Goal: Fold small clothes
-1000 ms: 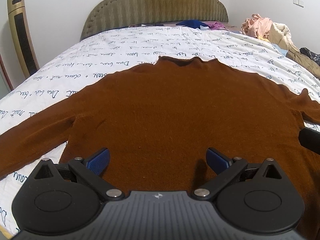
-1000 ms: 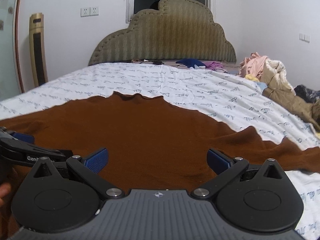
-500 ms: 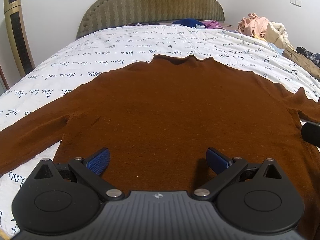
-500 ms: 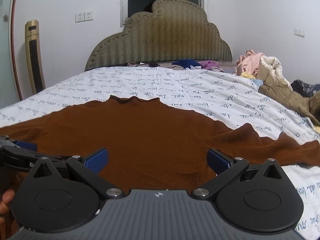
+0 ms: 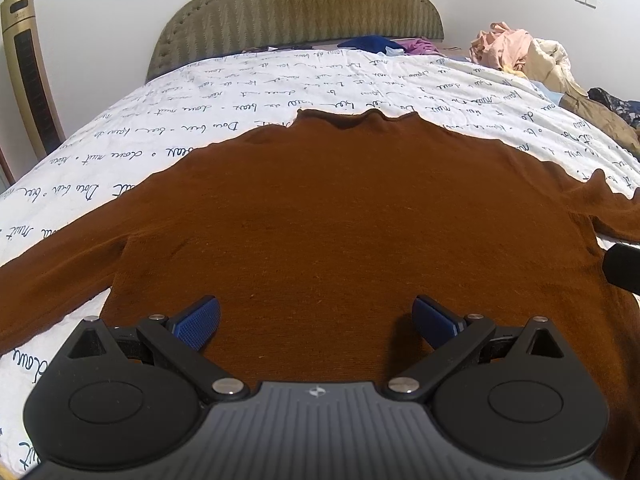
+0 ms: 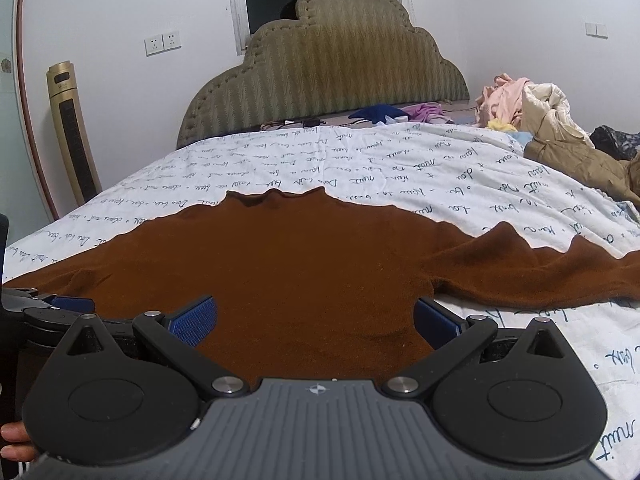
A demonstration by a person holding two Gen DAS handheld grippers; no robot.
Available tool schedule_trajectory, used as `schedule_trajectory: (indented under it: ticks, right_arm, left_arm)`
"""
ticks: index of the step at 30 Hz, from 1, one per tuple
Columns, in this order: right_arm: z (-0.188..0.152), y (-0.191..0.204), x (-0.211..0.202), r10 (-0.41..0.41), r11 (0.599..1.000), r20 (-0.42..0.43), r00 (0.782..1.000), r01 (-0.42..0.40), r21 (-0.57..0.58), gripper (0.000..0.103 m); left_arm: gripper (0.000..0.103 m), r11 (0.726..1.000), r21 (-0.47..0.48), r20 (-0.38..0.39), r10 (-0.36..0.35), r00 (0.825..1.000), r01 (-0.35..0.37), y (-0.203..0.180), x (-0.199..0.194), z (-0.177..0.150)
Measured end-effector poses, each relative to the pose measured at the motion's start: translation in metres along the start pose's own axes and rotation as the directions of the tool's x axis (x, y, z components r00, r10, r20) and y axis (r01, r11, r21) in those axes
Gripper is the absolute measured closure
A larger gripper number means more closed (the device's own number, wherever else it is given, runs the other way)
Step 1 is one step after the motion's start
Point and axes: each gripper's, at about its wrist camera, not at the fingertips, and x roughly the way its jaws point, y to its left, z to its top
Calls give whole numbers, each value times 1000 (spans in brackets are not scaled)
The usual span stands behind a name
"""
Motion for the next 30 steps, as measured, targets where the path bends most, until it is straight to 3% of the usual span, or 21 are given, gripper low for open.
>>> schedule_trajectory:
  ticks: [20,26,30]
  right_arm:
    - [-1,-27,-1,-21,998,19,1000,20,52,0]
    - [-3,-111,-13,-130,959,65,989,109,261,0]
    - [-16,-189,-27,-241,858,78,968,175,483,0]
  left_arm:
    - [0,1000,22,19,0,1000,-1,-9,4,2]
    - [0,998,44,23,35,999,-36,-12,9,-2]
    - [0,998,42,20,35,999,-35,-12,10,-3]
